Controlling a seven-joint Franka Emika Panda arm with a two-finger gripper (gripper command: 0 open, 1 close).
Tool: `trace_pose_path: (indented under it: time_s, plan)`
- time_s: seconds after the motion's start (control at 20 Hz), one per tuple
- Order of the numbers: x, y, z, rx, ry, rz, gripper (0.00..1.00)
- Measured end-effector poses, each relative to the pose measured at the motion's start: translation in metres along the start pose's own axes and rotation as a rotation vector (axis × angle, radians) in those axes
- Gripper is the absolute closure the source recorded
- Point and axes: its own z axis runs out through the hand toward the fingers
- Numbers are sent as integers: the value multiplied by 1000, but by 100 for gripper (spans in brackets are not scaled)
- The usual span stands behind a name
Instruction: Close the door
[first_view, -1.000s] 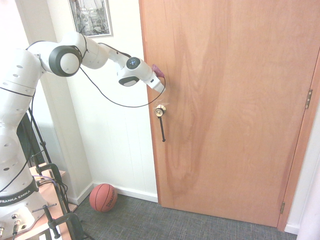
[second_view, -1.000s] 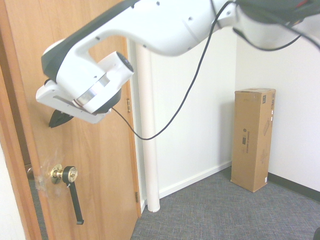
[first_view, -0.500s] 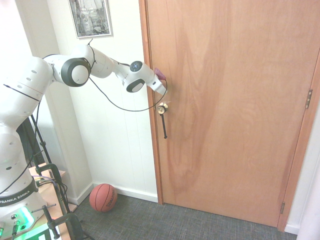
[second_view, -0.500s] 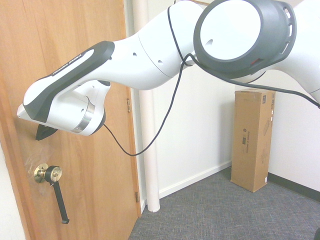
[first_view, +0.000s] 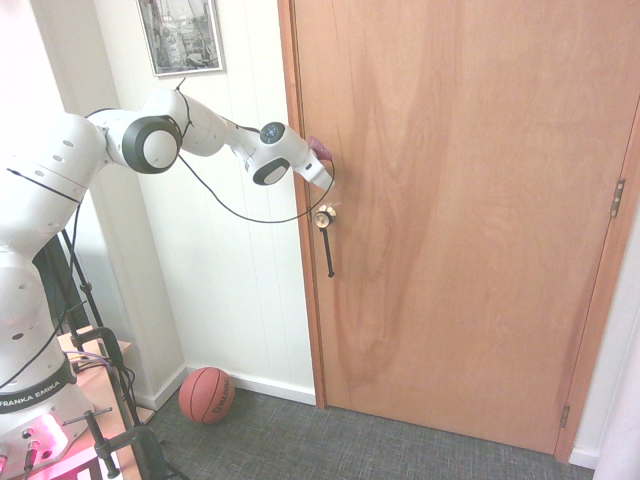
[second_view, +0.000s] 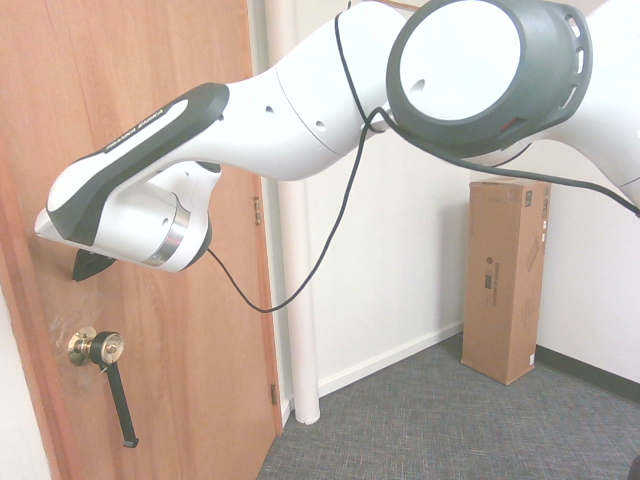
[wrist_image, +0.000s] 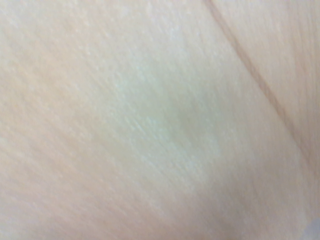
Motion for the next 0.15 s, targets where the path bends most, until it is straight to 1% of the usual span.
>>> trace_pose_path:
  time_s: [0.15]
  plan:
    - [0, 0, 0, 0, 0, 0, 0]
